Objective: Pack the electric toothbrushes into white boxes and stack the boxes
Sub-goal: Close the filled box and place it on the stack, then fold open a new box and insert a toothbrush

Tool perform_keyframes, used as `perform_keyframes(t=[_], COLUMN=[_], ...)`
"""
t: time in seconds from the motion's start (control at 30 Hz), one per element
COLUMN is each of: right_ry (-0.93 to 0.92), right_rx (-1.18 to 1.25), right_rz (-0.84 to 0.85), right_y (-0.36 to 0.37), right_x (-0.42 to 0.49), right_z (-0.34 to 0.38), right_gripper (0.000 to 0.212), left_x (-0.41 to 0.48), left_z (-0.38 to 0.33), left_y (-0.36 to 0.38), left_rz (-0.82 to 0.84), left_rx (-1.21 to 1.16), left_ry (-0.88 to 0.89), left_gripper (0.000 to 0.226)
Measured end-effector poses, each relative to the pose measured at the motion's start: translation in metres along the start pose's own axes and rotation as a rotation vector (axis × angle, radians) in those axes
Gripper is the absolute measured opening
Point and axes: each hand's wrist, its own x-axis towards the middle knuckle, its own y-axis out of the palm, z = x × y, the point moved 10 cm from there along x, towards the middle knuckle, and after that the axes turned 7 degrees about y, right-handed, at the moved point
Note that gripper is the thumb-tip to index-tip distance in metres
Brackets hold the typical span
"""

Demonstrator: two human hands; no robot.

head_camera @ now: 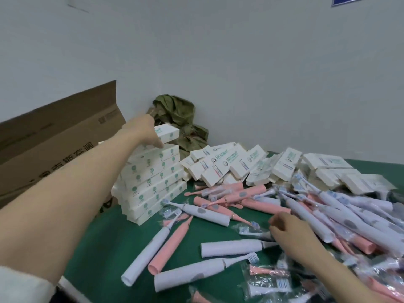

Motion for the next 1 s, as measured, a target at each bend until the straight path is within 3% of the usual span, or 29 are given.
perform_keyframes(t=[0.5,0.67,0.73,0.8,0.87,0.93,1.0], right_ry=[-0.049,-0.044,-0.039,-0.040,-0.044,-0.043,-0.033], right_rx=[-0.029,-0.011,0.009,0.012,0.004,-0.011,-0.037], right_rz=[-0.036,-0.042,-0.043,-0.035,-0.026,-0.023,-0.015], right_y=[0.000,0.002,0.004,0.006,0.006,0.005,0.002], right_x=[0.002,0.004,0.006,0.008,0.010,0.011,0.011], right_z=[0.002,0.002,0.004,0.007,0.009,0.007,0.002], right_gripper=[0.015,0.016,0.015,0.016,0.019,0.021,0.020], left_x=[0.019,0.018,0.018,0.015,0.007,-0.003,-0.016], left_z=[0.024,0.025,0.020,-0.008,-0.056,-0.109,-0.152], left_y=[0.044,0.046,0.031,0.011,0.008,0.035,0.083], left_rz=[0.235,0.225,0.092,-0.142,-0.293,-0.212,-0.030], left_rx=[-0.083,-0.039,0.101,0.163,0.030,-0.099,-0.149], left_ry=[-0.102,-0.095,-0.078,0.020,0.219,0.422,0.521], left_gripper=[0.053,0.061,0.068,0.068,0.062,0.051,0.045])
